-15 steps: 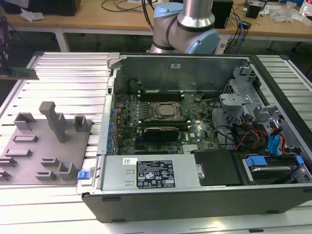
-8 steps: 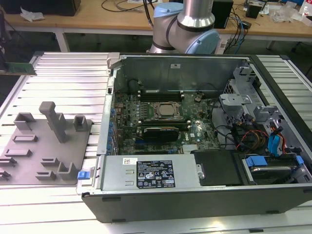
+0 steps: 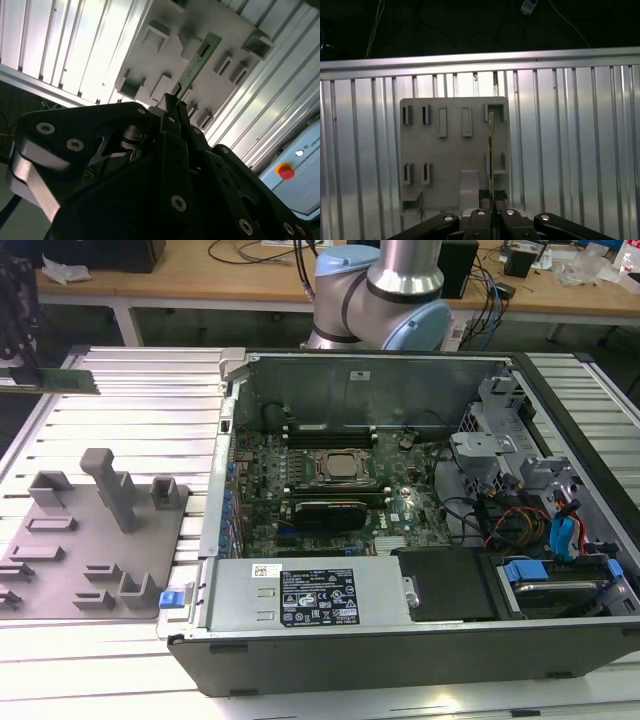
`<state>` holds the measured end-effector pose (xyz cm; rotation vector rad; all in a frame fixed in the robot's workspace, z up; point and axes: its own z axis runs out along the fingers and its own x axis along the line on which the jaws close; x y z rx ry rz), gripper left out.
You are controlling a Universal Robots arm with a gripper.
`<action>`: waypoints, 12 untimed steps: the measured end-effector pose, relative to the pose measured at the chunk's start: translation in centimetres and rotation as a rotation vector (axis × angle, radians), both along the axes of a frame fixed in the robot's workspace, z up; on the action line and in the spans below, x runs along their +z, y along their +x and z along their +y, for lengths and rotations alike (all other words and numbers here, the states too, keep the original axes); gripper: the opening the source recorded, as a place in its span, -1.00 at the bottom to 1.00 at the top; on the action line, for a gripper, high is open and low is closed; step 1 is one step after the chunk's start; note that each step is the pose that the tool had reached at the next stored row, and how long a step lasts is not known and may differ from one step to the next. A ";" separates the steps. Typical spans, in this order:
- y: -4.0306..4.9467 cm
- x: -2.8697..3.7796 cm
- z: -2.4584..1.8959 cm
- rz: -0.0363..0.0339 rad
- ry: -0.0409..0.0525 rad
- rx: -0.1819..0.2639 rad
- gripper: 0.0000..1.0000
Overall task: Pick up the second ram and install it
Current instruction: 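Pick up the second ram and move it above second insertion slot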
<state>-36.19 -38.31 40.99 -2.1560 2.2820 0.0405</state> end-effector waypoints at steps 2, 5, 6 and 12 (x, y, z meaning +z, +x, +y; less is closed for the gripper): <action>0.56 0.00 0.00 0.0000 0.0000 0.000 -0.73; 1.33 0.00 0.00 0.0000 0.0000 0.000 -0.73; 1.45 0.00 0.00 0.0000 0.0000 0.000 -0.73; 3.81 -0.01 0.00 0.0011 0.0000 0.000 -0.73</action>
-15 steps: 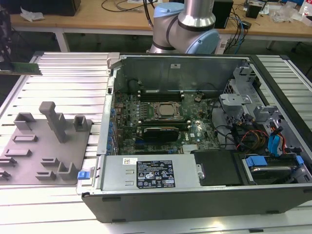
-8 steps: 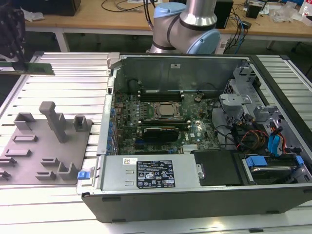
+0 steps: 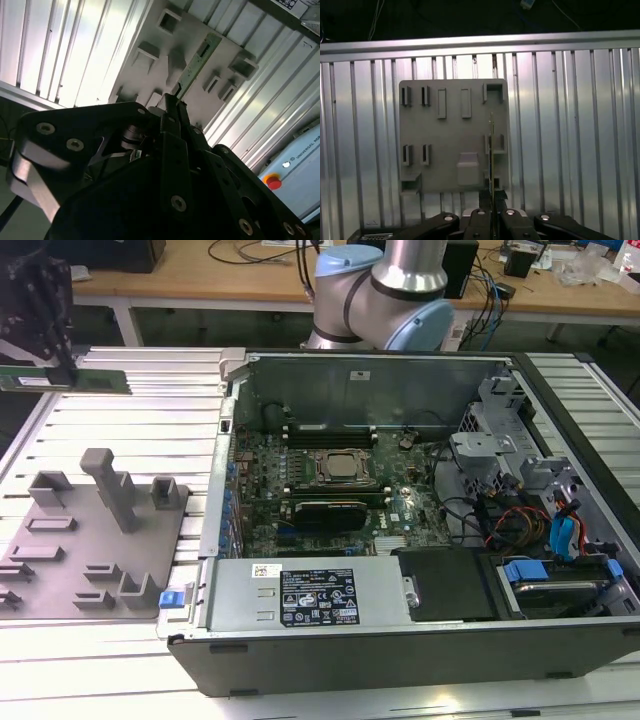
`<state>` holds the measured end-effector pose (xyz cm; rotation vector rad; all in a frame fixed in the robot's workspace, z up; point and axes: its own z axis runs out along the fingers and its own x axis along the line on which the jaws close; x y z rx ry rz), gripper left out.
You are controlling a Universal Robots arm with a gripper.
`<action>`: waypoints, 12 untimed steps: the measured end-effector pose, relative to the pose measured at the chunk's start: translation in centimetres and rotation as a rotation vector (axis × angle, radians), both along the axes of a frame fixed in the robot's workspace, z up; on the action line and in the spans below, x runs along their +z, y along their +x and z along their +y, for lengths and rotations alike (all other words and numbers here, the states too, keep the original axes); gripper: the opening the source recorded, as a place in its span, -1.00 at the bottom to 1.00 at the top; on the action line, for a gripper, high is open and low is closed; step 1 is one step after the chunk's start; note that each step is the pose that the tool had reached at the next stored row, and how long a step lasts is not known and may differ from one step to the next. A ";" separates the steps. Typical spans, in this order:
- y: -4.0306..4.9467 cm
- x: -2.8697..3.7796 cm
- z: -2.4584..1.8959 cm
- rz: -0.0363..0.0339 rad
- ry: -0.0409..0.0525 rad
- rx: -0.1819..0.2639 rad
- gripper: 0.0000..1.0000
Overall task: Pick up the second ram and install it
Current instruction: 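Pick up the second ram and move it above second insertion slot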
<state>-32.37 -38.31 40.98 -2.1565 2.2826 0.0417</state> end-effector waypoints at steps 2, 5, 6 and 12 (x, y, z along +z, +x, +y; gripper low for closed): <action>0.85 0.00 0.00 0.0004 0.0000 0.000 -0.73; 1.95 0.01 0.00 0.0007 -0.0001 0.000 -0.73; 2.11 0.00 0.00 0.0007 -0.0001 0.000 -0.73; 4.24 0.00 0.00 0.0018 0.0000 0.000 -0.73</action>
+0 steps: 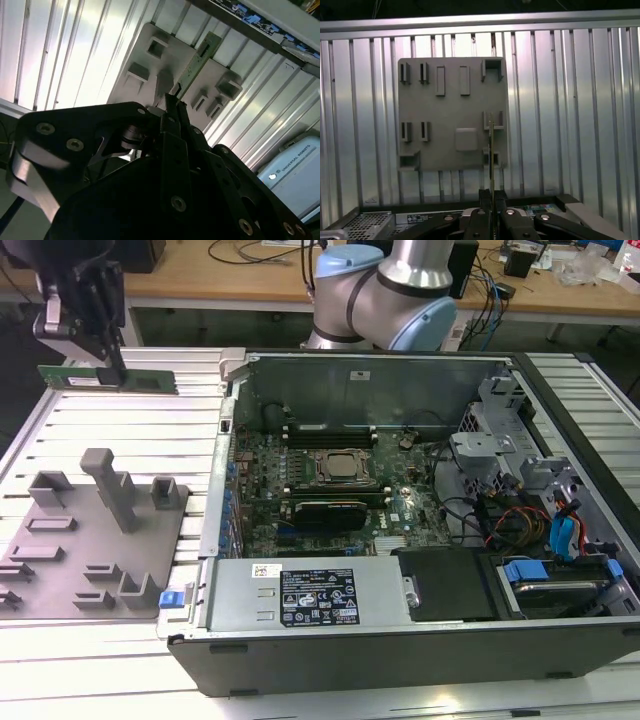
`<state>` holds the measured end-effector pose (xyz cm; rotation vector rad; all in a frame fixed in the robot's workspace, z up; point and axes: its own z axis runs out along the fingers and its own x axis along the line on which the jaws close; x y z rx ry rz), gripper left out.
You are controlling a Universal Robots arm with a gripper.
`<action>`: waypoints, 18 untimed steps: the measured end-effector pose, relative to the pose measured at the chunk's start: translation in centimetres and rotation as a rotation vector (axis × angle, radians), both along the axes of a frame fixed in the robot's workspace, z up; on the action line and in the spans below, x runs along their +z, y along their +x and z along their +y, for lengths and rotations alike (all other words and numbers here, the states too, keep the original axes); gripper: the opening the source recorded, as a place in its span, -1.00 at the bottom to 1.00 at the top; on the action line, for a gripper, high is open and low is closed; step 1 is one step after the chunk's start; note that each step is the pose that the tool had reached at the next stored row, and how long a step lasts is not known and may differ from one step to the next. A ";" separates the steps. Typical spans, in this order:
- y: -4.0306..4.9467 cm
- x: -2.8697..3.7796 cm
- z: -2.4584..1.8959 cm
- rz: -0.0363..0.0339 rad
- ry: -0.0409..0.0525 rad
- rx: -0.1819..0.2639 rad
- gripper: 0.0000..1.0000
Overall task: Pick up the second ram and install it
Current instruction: 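Pick up the second ram and move it above second insertion slot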
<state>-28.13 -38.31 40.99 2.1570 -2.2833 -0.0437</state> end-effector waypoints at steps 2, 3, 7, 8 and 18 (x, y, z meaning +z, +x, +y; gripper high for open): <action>0.95 0.00 0.00 0.0008 0.0000 0.000 -0.73; 1.33 0.01 0.00 0.0011 -0.0001 0.000 -0.73; 3.12 0.00 0.00 0.0025 0.0000 0.000 -0.73; 3.54 -0.02 0.00 0.0027 0.0000 0.000 -0.73; 8.72 -0.09 0.06 0.0080 0.0000 0.000 -0.73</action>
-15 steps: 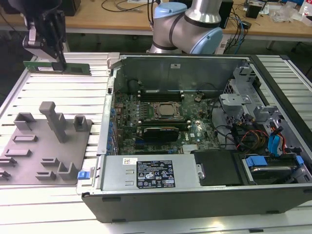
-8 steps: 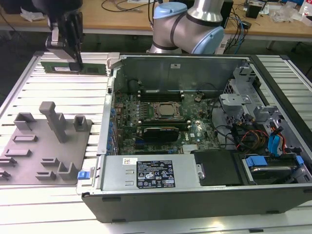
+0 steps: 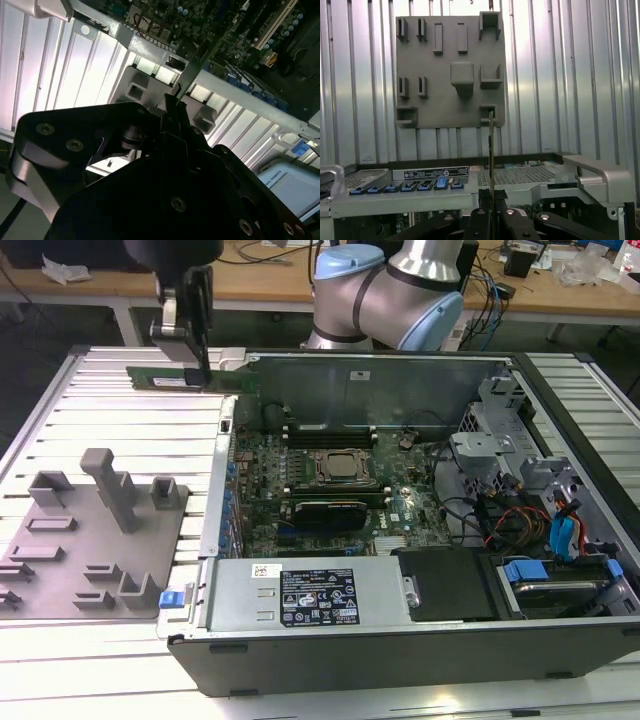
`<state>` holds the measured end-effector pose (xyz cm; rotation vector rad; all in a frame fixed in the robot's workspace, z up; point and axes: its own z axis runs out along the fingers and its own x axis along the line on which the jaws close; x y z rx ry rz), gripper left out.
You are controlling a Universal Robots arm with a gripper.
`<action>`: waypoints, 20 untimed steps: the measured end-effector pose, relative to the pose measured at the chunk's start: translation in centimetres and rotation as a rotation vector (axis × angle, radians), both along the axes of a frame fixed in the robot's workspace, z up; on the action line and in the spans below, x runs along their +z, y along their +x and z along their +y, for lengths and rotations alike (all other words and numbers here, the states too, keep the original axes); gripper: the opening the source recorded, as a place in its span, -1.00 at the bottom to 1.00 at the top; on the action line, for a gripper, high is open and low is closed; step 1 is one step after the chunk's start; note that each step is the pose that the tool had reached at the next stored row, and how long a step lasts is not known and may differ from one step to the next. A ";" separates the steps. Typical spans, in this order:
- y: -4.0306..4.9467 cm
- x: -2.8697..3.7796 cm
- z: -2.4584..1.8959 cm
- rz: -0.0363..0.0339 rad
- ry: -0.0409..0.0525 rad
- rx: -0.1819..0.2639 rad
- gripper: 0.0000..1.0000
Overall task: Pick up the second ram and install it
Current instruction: 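Pick up the second ram and move it above second insertion slot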
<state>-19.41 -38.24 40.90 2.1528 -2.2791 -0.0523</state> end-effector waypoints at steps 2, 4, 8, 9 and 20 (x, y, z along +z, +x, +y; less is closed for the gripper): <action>1.29 -0.04 0.04 0.0017 0.0000 0.000 -0.73; 2.61 -0.09 0.09 0.0030 0.0000 0.000 -0.73; 4.18 -0.21 0.25 0.0043 0.0125 -0.001 -0.73; 4.39 -0.25 0.25 0.0045 0.0357 -0.001 -0.73; 9.80 -1.02 0.25 0.0151 0.0399 -0.002 -0.73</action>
